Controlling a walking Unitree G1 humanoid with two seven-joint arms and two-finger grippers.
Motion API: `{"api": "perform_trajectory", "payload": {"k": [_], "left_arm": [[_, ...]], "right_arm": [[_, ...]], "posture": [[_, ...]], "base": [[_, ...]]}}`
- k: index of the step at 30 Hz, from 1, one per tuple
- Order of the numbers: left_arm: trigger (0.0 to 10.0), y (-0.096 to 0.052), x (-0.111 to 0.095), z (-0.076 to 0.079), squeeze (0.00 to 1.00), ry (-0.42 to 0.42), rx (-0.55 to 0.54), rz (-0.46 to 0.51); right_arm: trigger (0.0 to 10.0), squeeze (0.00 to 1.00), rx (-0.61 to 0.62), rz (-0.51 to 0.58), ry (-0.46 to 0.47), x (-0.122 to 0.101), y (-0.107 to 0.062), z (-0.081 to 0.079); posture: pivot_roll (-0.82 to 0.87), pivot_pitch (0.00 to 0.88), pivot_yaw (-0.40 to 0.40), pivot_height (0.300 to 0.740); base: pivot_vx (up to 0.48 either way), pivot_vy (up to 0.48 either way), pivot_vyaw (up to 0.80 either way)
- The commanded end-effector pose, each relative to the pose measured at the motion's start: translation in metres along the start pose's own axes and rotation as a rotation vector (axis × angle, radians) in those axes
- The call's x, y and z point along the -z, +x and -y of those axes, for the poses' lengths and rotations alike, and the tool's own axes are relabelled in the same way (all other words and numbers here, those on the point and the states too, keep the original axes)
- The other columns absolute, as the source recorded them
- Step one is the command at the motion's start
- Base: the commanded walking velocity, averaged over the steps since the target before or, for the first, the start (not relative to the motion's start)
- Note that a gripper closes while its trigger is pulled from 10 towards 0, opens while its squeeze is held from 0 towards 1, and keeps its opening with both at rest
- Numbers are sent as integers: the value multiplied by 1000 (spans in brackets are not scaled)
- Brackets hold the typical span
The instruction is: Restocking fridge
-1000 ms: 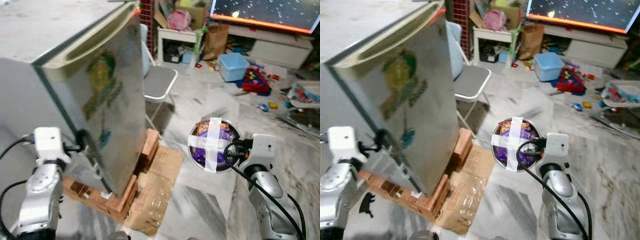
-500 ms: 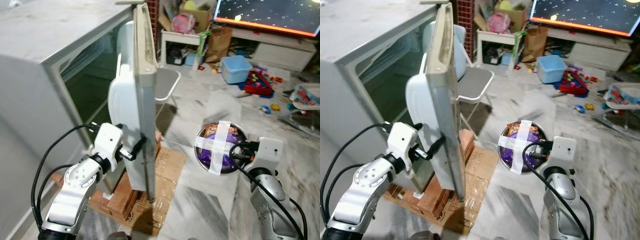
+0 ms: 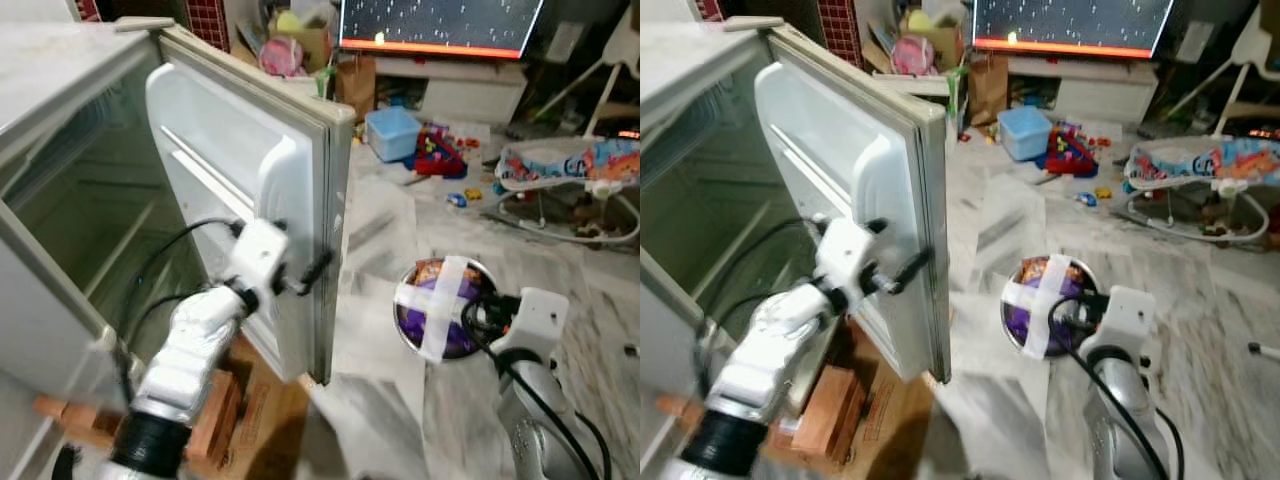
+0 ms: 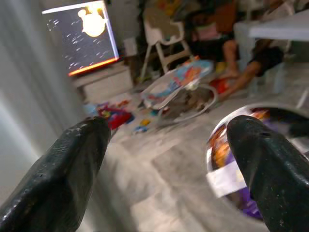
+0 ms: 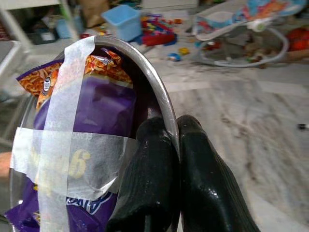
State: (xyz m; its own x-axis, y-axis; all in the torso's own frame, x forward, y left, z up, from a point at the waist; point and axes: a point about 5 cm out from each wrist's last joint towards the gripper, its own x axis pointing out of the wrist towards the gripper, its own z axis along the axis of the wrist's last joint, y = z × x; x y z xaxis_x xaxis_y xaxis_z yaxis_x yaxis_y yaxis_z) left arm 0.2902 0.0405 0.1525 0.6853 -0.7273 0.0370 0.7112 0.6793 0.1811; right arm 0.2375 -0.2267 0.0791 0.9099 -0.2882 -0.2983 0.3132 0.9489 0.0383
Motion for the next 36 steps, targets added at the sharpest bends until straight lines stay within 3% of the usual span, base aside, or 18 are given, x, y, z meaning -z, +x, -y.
{"api": "perform_trajectory", "payload": {"k": [1, 7, 11, 14, 15, 18, 19, 27, 30, 36], "left_arm": [[10000, -2, 8, -8, 0, 16, -24, -38], [10000, 30, -8, 0, 0, 59, 12, 46], [10000, 30, -14, -7, 0, 68, -44, 81], [10000, 17, -11, -26, 0, 87, -179, 91], [10000, 4, -7, -36, 0, 82, -254, 88], [10000, -15, 1, -49, 0, 64, -364, 70], [10000, -30, 8, -55, 0, 40, -440, 44], [10000, -91, 38, -69, 0, -13, -683, -87], [10000, -103, 42, -71, 0, -15, -729, -114], [10000, -103, 41, -72, 0, -28, -746, -126]], "right_arm": [[10000, 0, -21, 37, 11, -9, 1, -8], [10000, 0, -2, 47, 21, -11, 1, -7], [10000, 0, 1, 50, 23, -12, 0, -7], [10000, 0, 3, 50, 24, -11, 0, -7], [10000, 0, 2, 49, 24, -11, -1, -7], [10000, 0, 1, 46, 24, -10, -1, -7], [10000, 0, -2, 44, 24, -10, 0, -8], [10000, 0, -37, 54, 31, -16, 6, -14], [10000, 0, -62, 77, 18, -21, 9, -16], [10000, 0, -84, 80, 37, -23, 12, -21]], "posture": [[-24, 21, 4, 740], [-38, 22, 12, 740], [-40, 24, 15, 740], [-36, 27, 13, 740], [-32, 29, 10, 740], [-26, 30, 7, 740], [-23, 31, 5, 740], [-9, 34, -4, 740], [-4, 33, -5, 740], [-6, 32, -3, 740]], "base": [[0, 0, 0], [0, 0, 0], [0, 0, 0], [0, 0, 0], [0, 0, 0], [0, 0, 0], [0, 0, 0], [0, 0, 0], [0, -112, 0], [0, -416, 535]]}}
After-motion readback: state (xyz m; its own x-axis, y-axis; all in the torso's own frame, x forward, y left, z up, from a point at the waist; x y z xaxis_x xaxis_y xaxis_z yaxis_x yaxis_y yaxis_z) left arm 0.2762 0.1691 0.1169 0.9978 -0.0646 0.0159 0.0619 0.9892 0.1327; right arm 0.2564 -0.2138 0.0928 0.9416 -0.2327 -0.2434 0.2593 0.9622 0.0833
